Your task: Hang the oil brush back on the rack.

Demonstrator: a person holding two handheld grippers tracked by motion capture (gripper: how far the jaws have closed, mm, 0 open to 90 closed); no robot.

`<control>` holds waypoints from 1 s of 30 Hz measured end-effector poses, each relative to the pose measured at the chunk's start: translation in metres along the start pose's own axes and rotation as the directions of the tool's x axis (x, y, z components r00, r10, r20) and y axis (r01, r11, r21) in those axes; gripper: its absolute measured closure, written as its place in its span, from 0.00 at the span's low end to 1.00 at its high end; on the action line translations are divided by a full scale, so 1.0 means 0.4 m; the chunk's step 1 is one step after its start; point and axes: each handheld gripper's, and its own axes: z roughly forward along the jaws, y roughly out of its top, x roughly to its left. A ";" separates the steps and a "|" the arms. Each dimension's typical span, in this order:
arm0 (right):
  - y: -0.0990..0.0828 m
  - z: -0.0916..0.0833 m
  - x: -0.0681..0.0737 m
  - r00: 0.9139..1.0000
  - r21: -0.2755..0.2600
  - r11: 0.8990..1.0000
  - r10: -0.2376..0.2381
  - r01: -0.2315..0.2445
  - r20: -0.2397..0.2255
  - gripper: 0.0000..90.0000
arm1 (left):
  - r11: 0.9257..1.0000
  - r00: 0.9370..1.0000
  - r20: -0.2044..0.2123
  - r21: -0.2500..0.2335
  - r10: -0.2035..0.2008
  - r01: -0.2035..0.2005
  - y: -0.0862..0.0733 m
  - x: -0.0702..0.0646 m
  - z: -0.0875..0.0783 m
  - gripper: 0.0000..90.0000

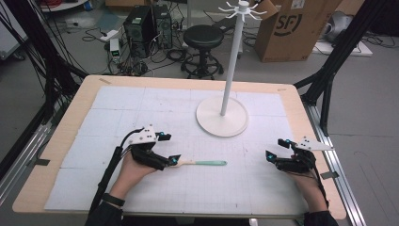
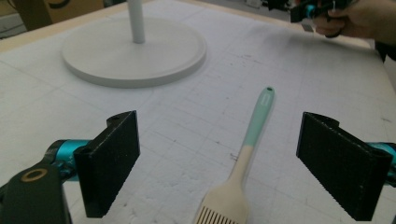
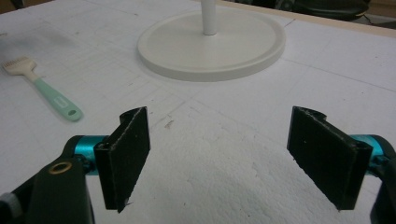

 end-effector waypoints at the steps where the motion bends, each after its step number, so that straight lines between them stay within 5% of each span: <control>1: 0.000 0.001 0.000 1.000 0.002 1.000 0.001 -0.001 0.000 0.23 | 1.000 1.000 0.005 0.013 0.005 -0.005 0.001 -0.003 0.013 0.16; 15: -0.003 0.002 -0.003 1.000 0.017 1.000 0.001 -0.001 -0.005 0.23 | 0.989 0.996 0.074 0.132 0.053 -0.062 -0.012 -0.032 0.125 0.37; 30: -0.004 0.003 -0.003 1.000 0.020 1.000 0.004 -0.003 -0.010 0.24 | 0.979 0.994 0.079 0.182 0.074 -0.088 -0.018 -0.037 0.144 0.66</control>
